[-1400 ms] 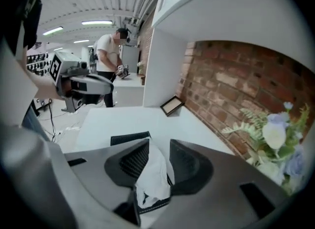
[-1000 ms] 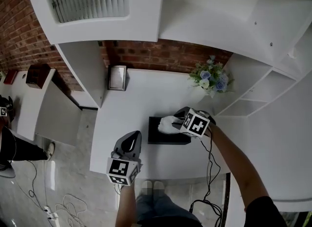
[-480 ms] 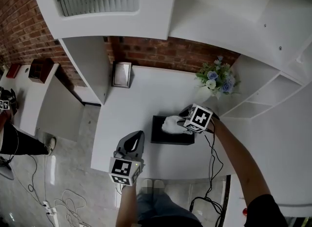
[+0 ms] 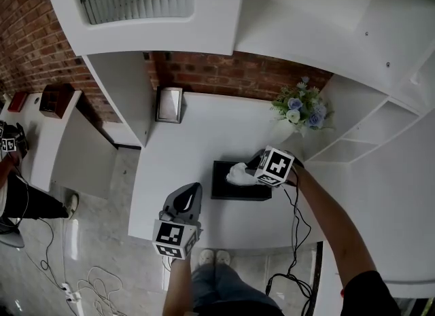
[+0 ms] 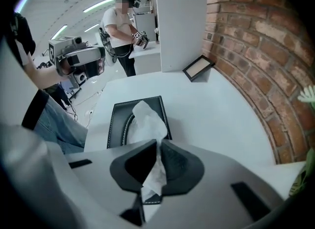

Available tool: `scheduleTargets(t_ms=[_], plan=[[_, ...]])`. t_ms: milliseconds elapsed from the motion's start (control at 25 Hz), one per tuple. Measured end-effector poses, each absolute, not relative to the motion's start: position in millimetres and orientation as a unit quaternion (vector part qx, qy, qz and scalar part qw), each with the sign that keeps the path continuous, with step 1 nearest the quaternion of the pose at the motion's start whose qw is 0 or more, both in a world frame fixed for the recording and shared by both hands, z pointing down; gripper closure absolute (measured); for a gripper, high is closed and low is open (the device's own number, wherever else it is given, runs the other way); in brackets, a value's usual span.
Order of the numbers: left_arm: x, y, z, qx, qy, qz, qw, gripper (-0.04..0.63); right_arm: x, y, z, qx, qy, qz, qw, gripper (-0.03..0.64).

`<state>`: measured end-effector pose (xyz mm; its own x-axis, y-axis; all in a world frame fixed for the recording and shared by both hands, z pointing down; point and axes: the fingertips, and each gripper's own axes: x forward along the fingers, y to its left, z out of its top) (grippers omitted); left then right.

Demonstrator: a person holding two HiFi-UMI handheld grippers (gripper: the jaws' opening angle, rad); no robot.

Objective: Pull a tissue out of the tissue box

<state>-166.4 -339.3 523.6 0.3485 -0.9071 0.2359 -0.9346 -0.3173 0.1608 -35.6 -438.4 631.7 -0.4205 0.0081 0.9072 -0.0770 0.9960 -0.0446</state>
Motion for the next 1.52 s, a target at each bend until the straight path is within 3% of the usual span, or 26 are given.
scheduleTargets(t_ms=[240,1520], plan=[[-169,-339,519,0.812,-0.566,0.048,0.132,0.588,-37,-434,629,0.026,-0.84,0.028,0.542,0.614],[-157,-332,500,0.824,-0.554,0.042,0.114,0.588,-28,-422,564,0.122,-0.889,-0.022,0.44,0.617]])
